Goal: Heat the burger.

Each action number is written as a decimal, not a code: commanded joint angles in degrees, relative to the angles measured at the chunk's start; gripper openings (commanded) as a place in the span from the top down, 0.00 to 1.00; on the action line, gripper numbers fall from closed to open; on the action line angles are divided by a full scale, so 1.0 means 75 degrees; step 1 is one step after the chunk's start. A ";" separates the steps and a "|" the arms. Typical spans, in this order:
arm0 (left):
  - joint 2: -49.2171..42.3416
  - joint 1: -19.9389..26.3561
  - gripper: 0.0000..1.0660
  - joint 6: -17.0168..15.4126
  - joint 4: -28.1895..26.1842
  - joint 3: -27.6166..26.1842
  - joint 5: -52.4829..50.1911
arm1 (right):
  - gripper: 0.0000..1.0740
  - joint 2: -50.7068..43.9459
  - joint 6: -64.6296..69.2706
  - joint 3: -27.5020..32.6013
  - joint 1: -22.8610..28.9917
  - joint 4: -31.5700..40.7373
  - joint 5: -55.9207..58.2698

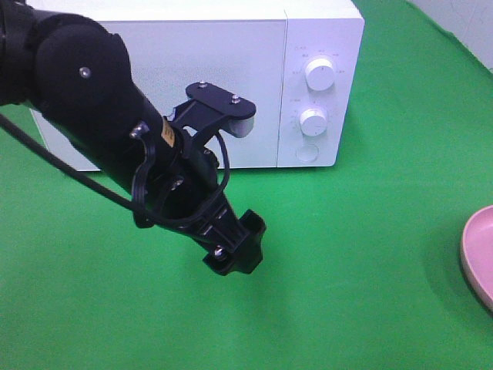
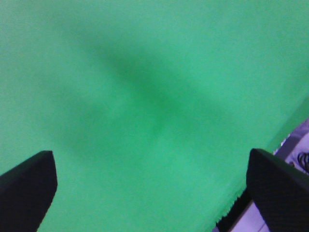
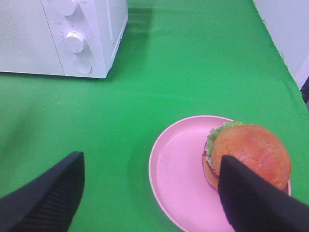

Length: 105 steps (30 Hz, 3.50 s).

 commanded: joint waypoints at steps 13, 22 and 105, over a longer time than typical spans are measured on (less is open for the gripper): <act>-0.0879 0.2544 0.06 -0.0825 0.0084 0.0000 0.2559 | 0.31 -0.0206 -0.0061 0.0015 -0.0023 -0.0031 -0.0092; -0.1979 0.4347 0.06 -0.0710 0.0237 0.0000 0.3354 | 0.31 -0.0206 -0.0061 0.0015 -0.0023 -0.0031 -0.0092; -1.3254 0.6998 0.06 -0.1085 0.0688 0.4377 0.3231 | 0.31 -0.0176 -0.0053 0.0015 -0.0023 -0.0031 -0.0092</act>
